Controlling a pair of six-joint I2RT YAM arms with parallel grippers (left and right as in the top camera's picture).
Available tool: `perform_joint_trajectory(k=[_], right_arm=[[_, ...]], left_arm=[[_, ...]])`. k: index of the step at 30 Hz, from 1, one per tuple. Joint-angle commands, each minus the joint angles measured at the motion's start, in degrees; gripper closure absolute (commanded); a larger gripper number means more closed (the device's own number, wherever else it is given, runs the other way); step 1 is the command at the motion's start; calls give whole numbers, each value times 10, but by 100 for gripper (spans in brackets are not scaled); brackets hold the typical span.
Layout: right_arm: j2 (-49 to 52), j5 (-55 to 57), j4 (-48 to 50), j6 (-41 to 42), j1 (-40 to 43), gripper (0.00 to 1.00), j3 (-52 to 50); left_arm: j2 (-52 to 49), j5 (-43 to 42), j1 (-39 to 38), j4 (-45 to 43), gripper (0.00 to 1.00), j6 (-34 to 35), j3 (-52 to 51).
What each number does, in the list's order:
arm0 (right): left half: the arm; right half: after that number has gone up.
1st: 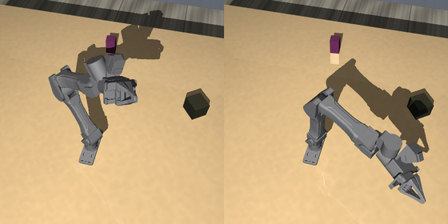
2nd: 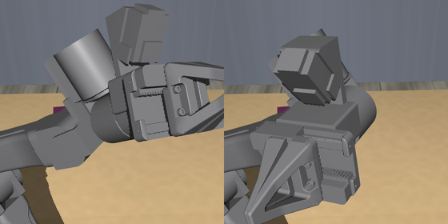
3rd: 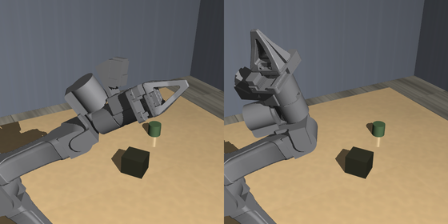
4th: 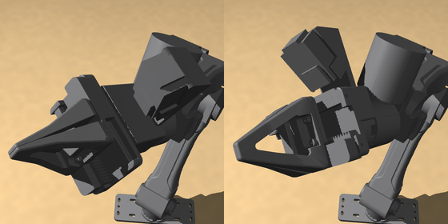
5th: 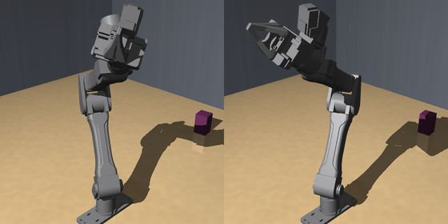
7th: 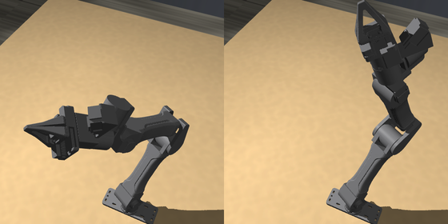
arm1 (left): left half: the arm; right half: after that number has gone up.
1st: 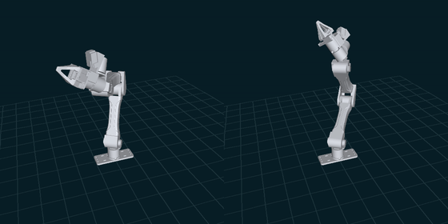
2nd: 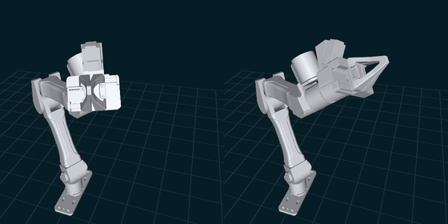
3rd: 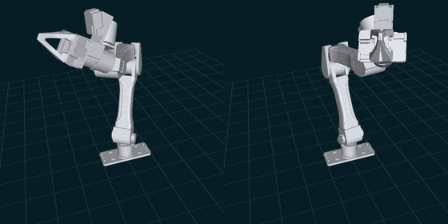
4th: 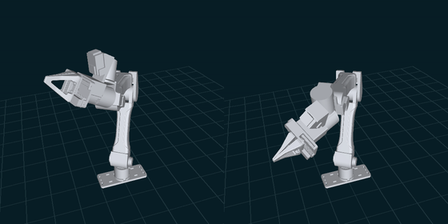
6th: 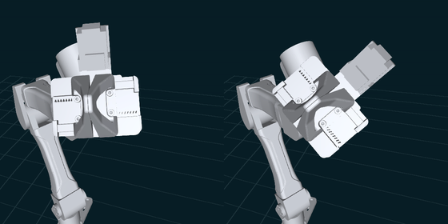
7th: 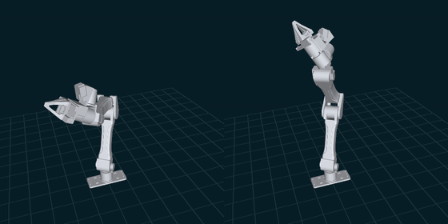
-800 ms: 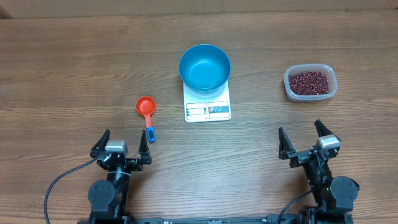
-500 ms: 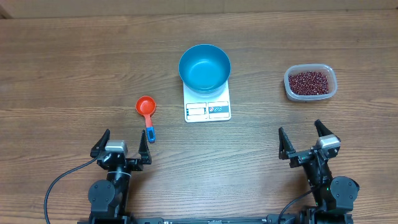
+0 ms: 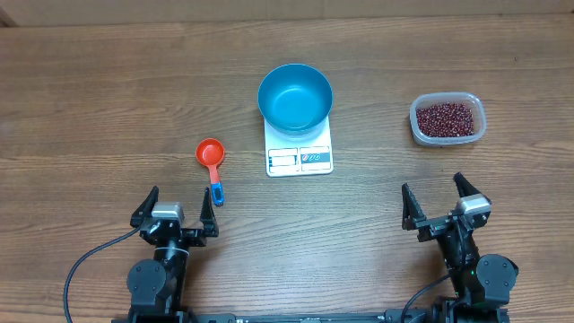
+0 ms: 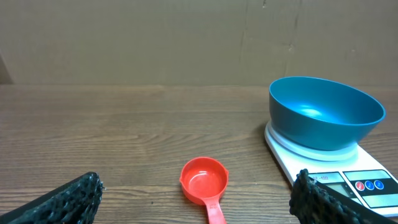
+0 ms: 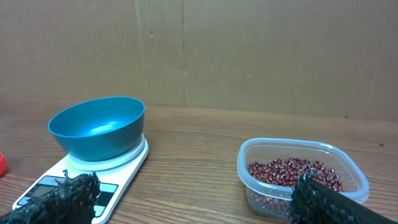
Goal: Scoop item into bowl and weigh 150g on scale
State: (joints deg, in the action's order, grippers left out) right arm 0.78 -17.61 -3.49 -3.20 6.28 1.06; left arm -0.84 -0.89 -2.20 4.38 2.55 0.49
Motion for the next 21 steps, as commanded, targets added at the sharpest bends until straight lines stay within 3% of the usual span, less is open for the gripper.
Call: perform_joint_trajectory(k=[1,21], right_arm=[[-6,1,2,2,-3,0,-6],[-6,1,2,2,-3,0,-6]], left_arm=[[6,-4,4,1,0,-13,-2],[6,0,4,1,0,-13,-2]])
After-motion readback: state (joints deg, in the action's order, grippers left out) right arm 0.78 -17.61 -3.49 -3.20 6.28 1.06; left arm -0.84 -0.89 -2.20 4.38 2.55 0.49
